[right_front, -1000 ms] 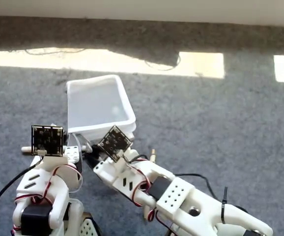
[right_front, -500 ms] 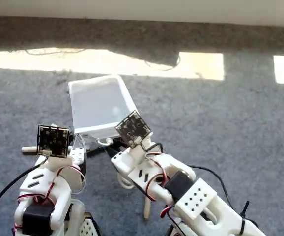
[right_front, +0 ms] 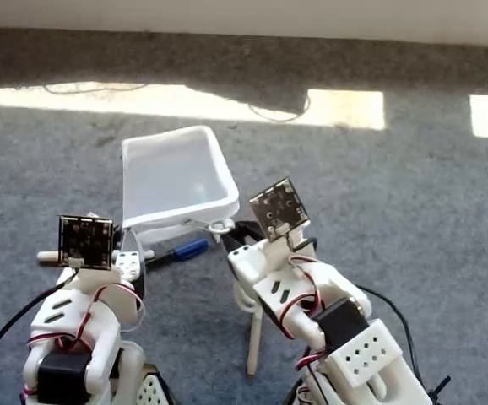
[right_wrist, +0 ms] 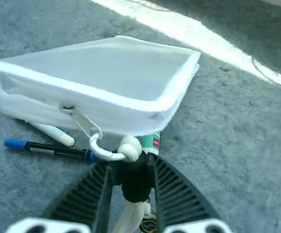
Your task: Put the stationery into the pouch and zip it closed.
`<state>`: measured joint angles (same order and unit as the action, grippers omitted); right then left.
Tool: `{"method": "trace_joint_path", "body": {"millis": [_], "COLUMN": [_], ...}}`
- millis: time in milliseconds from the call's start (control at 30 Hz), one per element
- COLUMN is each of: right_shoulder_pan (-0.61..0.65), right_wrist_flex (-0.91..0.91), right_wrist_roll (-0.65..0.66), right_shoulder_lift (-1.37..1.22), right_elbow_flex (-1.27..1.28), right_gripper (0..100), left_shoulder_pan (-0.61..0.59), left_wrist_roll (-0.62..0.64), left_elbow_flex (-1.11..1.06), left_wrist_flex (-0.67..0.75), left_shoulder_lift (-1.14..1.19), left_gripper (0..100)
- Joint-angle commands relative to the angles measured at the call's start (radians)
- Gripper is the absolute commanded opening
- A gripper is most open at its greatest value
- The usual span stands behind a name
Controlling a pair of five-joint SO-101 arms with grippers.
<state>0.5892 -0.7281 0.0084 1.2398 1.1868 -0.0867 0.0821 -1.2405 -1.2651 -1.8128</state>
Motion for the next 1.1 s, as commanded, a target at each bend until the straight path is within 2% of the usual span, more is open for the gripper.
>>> {"method": "trace_joint_path", "body": {"millis": [0,633,733,867,933,1067], "right_shoulder_pan": [-0.073,-0.133,-0.125,-0.041,-0.005,0.027], "right_wrist_flex": [-0.002,-0.044,-0.045,-0.087,-0.122,-0.143], "right_wrist_roll": [-0.002,-0.009,-0.009,-0.005,-0.003,-0.002], "right_shoulder_lift": [0.045,0.11,0.11,0.111,0.111,0.11], "right_elbow_flex": [-0.059,-0.058,-0.059,-0.131,-0.188,-0.277], "right_gripper": [0.6,0.5,0.5,0.5,0.5,0.5], "left_shoulder_pan": [-0.041,-0.044,-0.044,-0.039,-0.039,-0.039], "left_wrist_roll": [0.002,0.003,0.003,0.0,0.002,0.026], "left_elbow_flex": [0.038,0.016,0.016,0.016,0.015,-0.01], "left_wrist_flex": [0.023,0.025,0.025,0.025,0.021,0.021], "left_shoulder_lift": [-0.013,-0.013,-0.013,-0.013,-0.012,-0.012], "left_gripper": [1,1,1,1,4,19]}}
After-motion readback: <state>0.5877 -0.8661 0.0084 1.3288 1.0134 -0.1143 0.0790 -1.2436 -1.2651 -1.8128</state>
